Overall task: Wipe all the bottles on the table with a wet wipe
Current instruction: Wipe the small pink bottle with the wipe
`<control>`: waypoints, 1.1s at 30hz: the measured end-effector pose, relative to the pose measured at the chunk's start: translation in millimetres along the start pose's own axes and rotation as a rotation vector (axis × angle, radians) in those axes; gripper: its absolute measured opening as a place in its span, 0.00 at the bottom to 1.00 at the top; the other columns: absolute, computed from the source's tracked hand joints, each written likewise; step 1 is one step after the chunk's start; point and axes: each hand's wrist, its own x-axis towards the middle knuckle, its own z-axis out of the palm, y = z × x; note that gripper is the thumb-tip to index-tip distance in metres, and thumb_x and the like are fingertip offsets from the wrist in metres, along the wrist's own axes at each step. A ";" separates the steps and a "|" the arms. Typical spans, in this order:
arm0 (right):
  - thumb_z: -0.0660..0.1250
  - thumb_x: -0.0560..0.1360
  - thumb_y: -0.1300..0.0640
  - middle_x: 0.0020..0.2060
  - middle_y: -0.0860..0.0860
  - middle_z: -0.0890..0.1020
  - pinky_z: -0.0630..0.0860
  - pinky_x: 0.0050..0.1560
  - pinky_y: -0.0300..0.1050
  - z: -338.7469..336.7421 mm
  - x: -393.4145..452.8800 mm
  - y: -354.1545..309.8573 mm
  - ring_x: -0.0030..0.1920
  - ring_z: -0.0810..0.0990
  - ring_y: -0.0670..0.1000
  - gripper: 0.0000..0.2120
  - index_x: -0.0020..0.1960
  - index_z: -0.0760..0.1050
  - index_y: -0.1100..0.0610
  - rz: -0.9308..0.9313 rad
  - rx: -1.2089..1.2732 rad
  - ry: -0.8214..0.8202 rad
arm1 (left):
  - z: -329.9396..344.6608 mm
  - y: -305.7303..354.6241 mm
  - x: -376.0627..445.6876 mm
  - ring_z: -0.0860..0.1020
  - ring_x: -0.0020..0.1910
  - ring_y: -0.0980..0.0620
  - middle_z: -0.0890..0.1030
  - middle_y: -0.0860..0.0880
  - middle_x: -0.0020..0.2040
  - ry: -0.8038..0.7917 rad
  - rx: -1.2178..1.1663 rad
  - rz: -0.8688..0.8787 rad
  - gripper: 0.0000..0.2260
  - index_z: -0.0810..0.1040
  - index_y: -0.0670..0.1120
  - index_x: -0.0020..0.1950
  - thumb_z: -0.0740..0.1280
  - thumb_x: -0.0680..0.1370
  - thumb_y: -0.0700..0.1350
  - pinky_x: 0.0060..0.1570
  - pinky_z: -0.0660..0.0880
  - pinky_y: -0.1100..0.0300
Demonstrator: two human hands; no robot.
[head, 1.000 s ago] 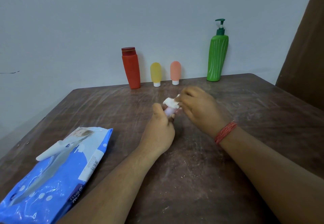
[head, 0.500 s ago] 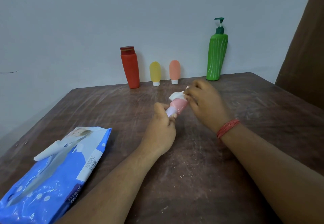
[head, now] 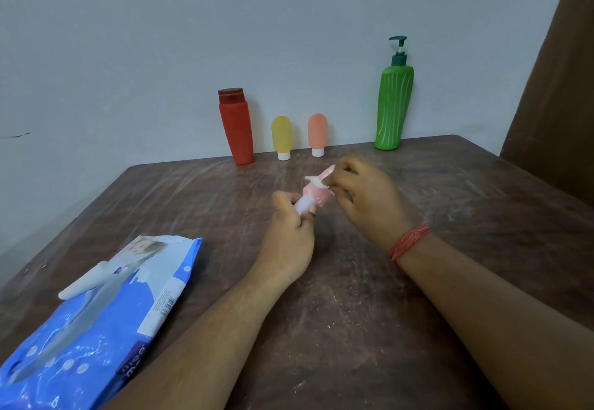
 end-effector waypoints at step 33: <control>0.70 0.74 0.64 0.53 0.53 0.79 0.66 0.52 0.32 8.4 -0.8 -7.3 0.52 0.77 0.50 0.12 0.57 0.78 0.59 -0.007 0.069 -0.018 | -1.2 -1.6 6.4 0.77 0.37 0.53 0.84 0.44 0.49 0.051 -0.598 -0.229 0.07 0.68 0.45 0.55 0.65 0.82 0.39 0.36 0.74 0.57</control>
